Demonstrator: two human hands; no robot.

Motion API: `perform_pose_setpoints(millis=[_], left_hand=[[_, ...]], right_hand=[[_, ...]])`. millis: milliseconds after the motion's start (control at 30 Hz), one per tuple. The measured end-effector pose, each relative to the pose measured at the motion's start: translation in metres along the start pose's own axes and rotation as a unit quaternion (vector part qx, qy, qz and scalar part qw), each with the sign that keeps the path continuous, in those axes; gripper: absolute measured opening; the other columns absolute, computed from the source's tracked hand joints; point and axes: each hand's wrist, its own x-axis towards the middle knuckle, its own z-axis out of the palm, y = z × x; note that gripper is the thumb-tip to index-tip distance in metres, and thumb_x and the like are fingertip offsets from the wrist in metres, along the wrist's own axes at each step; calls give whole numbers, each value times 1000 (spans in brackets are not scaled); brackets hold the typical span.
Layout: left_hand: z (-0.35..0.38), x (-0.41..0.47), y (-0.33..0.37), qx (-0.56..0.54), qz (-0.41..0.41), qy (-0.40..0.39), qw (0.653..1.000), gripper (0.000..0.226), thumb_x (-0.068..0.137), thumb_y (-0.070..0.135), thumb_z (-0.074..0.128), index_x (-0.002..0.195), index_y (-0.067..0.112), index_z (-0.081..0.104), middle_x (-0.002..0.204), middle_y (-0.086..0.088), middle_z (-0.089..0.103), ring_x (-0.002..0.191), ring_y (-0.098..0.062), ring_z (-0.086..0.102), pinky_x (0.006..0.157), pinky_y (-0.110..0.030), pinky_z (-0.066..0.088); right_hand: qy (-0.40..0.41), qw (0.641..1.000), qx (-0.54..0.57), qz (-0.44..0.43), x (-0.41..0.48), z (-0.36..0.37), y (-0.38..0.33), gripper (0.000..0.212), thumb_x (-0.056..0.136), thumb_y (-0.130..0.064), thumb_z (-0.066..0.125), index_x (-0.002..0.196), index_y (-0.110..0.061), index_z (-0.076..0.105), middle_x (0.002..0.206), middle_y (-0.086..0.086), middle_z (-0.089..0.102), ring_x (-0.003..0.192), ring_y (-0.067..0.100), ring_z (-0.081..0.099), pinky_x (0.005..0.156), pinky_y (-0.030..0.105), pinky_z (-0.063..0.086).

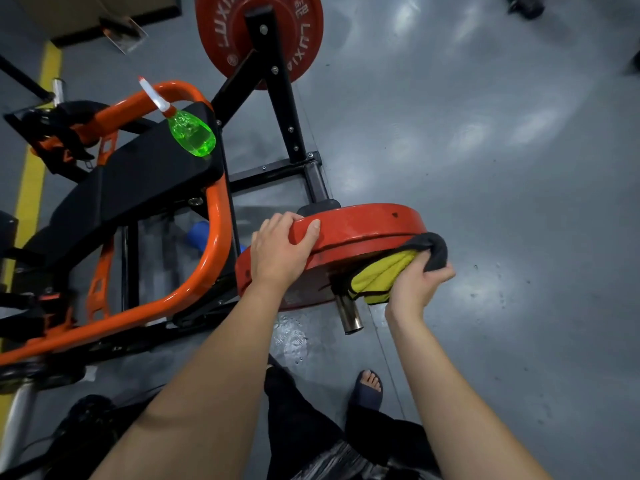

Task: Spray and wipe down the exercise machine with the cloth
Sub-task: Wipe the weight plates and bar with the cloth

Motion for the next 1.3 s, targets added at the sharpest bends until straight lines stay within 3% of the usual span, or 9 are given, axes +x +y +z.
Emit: perform_pose_setpoints(millis=[200, 333, 400, 500, 633, 733, 967, 1167, 1300], left_hand=[[-2, 0, 1, -3, 3, -1, 1000, 36, 98, 65, 45, 104, 32, 59, 103, 17, 54, 101, -6, 45, 96, -29, 29], [-3, 0, 0, -6, -1, 2, 1000, 35, 98, 66, 45, 104, 34, 57, 104, 17, 55, 103, -6, 46, 96, -29, 29], [-3, 0, -1, -7, -3, 1, 1000, 36, 97, 67, 44, 105, 34, 58, 105, 16, 56, 105, -7, 47, 97, -30, 30], [-3, -1, -4, -13, -4, -2, 1000, 37, 97, 67, 44, 105, 34, 58, 106, 16, 56, 106, -7, 48, 97, -30, 30], [-3, 0, -7, -21, -4, -7, 1000, 36, 98, 66, 46, 105, 33, 59, 106, 15, 57, 105, -7, 47, 96, -29, 28], [-4, 0, -10, -24, -3, -11, 1000, 37, 98, 66, 45, 105, 33, 58, 105, 15, 56, 104, -8, 48, 96, -29, 28], [-7, -2, -19, -41, 1, -8, 999, 49, 92, 74, 36, 103, 32, 59, 101, 15, 56, 102, -10, 50, 100, -36, 37], [-5, -3, -30, -70, 3, -5, 998, 50, 90, 75, 35, 101, 33, 58, 102, 14, 58, 102, -10, 51, 99, -35, 37], [-6, -3, -38, -87, -1, -6, 996, 51, 89, 76, 35, 101, 32, 58, 103, 13, 58, 101, -9, 51, 101, -38, 39]], right_hand=[[-101, 994, -39, 15, -54, 8, 11, 55, 85, -43, 42, 134, -20, 32, 130, 14, 56, 108, 32, 56, 93, 44, 46], [-284, 950, -131, -22, -80, 8, 43, 40, 95, -11, 61, 123, -17, 33, 116, 10, 55, 92, 17, 56, 71, 12, 41], [-323, 933, -155, -41, -76, 6, 53, 43, 90, -7, 67, 115, -21, 36, 109, 7, 55, 88, 10, 57, 70, 9, 43], [-271, 952, -136, -45, -57, 2, 53, 47, 84, -10, 69, 110, -32, 37, 110, 10, 58, 94, 18, 62, 74, 13, 47], [-124, 989, -64, 41, -10, -4, 38, 45, 88, -16, 69, 119, -20, 38, 124, 15, 59, 101, 21, 62, 90, 33, 52], [-149, 982, -85, 83, 0, -6, 38, 43, 94, -14, 63, 125, -22, 35, 128, 15, 58, 103, 21, 61, 96, 41, 52], [-342, 901, -264, -20, -68, 10, 62, 47, 86, -5, 72, 118, -14, 39, 102, -3, 57, 90, 14, 59, 79, 21, 42], [-233, 956, -169, -51, -65, -1, 35, 46, 82, -3, 72, 115, -18, 44, 103, 1, 62, 82, -6, 62, 71, 7, 46], [-107, 985, -73, -110, -51, -4, -7, 35, 86, -3, 68, 112, -13, 46, 93, -8, 55, 70, -11, 57, 65, 13, 45]])
